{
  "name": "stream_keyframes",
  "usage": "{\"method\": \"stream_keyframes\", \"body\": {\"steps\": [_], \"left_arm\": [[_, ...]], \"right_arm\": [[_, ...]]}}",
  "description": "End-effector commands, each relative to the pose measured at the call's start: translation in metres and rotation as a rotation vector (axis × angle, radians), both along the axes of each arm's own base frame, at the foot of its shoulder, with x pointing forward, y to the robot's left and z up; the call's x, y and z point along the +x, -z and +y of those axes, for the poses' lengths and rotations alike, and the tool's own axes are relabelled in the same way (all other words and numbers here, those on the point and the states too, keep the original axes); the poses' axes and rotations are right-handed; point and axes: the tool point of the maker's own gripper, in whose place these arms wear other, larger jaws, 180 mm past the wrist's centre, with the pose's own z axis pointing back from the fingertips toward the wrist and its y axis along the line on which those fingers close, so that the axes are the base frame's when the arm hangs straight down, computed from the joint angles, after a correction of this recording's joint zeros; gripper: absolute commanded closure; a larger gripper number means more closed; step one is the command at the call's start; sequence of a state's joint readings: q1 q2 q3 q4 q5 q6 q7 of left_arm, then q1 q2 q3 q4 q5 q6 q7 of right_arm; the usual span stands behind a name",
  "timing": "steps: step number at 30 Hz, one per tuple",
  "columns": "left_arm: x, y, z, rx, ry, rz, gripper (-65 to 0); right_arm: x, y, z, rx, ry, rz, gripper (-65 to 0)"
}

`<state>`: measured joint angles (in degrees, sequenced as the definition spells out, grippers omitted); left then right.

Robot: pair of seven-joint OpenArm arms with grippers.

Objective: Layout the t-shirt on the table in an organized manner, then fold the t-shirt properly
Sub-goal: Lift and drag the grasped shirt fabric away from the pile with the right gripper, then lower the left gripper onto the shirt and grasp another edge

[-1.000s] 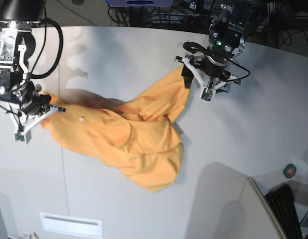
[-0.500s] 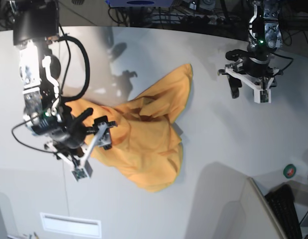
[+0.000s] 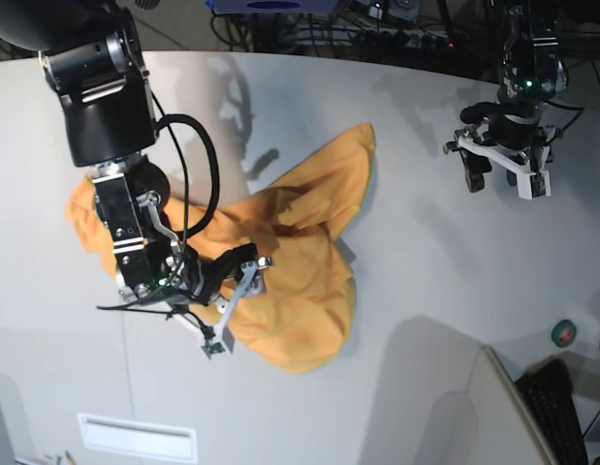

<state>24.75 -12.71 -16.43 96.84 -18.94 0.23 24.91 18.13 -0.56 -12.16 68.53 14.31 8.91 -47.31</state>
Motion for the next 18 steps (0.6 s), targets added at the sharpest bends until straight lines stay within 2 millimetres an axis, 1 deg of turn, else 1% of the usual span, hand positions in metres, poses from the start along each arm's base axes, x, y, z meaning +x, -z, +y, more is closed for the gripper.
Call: {"method": "stream_keyframes", "body": {"steps": [1, 3, 4, 5, 6, 7, 9, 10, 11, 12, 13, 14, 15, 18], "left_arm": [[0.008, -0.011, 0.003, 0.014, 0.004, -0.043, -38.0], [0.008, -0.011, 0.003, 0.014, 0.004, -0.044, -38.0], [0.009, -0.011, 0.003, 0.014, 0.003, -0.045, -38.0], [0.008, -0.010, 0.003, 0.012, 0.003, -0.041, -38.0], [0.008, -0.008, 0.003, 0.011, 0.002, -0.037, -38.0], [0.007, -0.005, 0.003, 0.010, 0.001, -0.031, -38.0], [0.005, 0.000, 0.004, 0.007, -0.004, -0.018, -38.0], [0.007, 0.001, 0.005, 0.005, -0.006, -0.018, -38.0], [0.006, 0.004, 0.006, 0.011, -0.008, -0.008, -38.0], [0.006, 0.007, 0.007, 0.021, -0.005, 0.001, -38.0], [0.006, 0.008, 0.009, 0.041, 0.003, 0.008, -38.0], [0.007, 0.010, 0.003, 0.053, 0.034, 0.016, -38.0], [0.008, 0.013, -0.007, 0.067, 0.087, 0.028, -38.0], [0.011, 0.020, -0.044, 0.119, 0.259, 0.055, -38.0]], "right_arm": [[0.017, -0.015, 0.002, 0.012, 0.005, -0.054, -44.1], [0.015, -0.011, 0.001, 0.010, 0.004, -0.043, -44.0], [0.013, -0.010, 0.005, 0.015, -0.005, -0.040, -43.5], [0.012, -0.010, 0.007, 0.018, -0.024, -0.042, -41.1], [0.009, -0.009, 0.010, 0.021, -0.047, -0.039, -35.4], [0.005, -0.007, 0.013, 0.023, -0.072, -0.035, -26.4], [0.000, -0.008, 0.017, 0.030, -0.114, -0.040, -5.7], [-0.002, -0.010, 0.018, 0.029, -0.126, -0.040, 0.0], [-0.008, -0.010, 0.016, 0.025, -0.128, -0.027, 0.0], [-0.011, -0.014, 0.016, 0.021, -0.133, -0.033, 0.0], [-0.014, -0.022, 0.016, 0.019, -0.139, -0.050, 0.0], [-0.017, -0.030, 0.016, 0.019, -0.143, -0.074, 0.0], [-0.021, -0.040, 0.017, 0.019, -0.148, -0.100, 0.0], [-0.032, -0.075, 0.006, -0.015, -0.163, -0.186, 0.0]]}}
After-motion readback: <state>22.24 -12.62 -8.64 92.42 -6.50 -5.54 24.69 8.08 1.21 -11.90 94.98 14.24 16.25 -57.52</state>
